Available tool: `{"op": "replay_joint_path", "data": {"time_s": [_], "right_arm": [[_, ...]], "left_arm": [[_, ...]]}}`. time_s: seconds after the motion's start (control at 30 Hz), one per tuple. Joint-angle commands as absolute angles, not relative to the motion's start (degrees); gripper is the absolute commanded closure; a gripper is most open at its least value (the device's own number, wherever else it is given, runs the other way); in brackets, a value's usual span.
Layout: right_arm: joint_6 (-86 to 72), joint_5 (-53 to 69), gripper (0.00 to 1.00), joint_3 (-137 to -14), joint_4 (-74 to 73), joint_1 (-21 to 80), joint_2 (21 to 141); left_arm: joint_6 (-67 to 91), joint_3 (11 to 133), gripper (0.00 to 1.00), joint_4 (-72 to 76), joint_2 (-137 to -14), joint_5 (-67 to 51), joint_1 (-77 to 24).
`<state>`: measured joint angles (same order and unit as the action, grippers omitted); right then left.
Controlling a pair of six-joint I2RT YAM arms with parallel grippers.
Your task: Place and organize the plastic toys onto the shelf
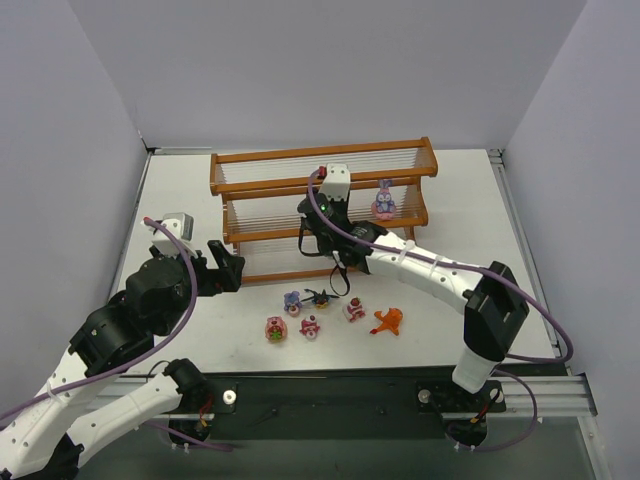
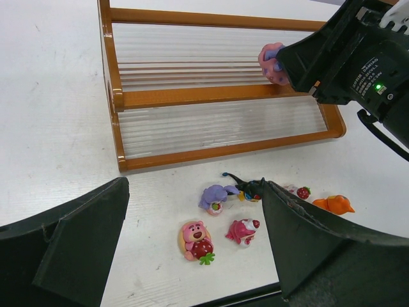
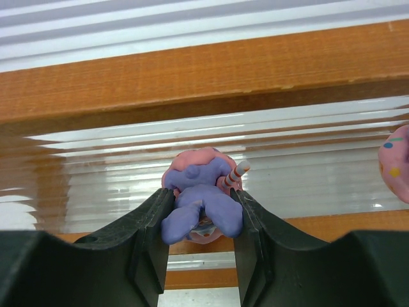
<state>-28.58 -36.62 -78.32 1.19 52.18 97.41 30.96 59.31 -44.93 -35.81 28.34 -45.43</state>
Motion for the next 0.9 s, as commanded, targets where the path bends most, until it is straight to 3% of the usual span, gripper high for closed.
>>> {"op": "replay_joint_path", "data": {"time_s": [0.0, 0.23, 0.6, 0.87], "right_arm": [[-28.7, -38.9, 0.89, -78.7, 4.0, 51.1, 98.0], [-30.1, -38.1, 0.74, -78.3, 2.6, 50.6, 98.0], [-32.0, -37.8, 0.66, -77.7, 1.4, 50.6, 98.0], [-32.1, -37.6, 0.41, -78.9, 0.3, 50.6, 97.6]], "left_arm": [[31.5, 61.7, 0.05, -45.4, -35.5, 29.3, -45.4], [31.6, 61.8, 0.05, -45.5, -35.7, 29.2, -45.4], [31.8, 61.8, 0.05, -45.7, -35.5, 29.1, -45.4], [31.9, 62.0, 0.05, -45.8, -35.4, 29.0, -45.4]]}}
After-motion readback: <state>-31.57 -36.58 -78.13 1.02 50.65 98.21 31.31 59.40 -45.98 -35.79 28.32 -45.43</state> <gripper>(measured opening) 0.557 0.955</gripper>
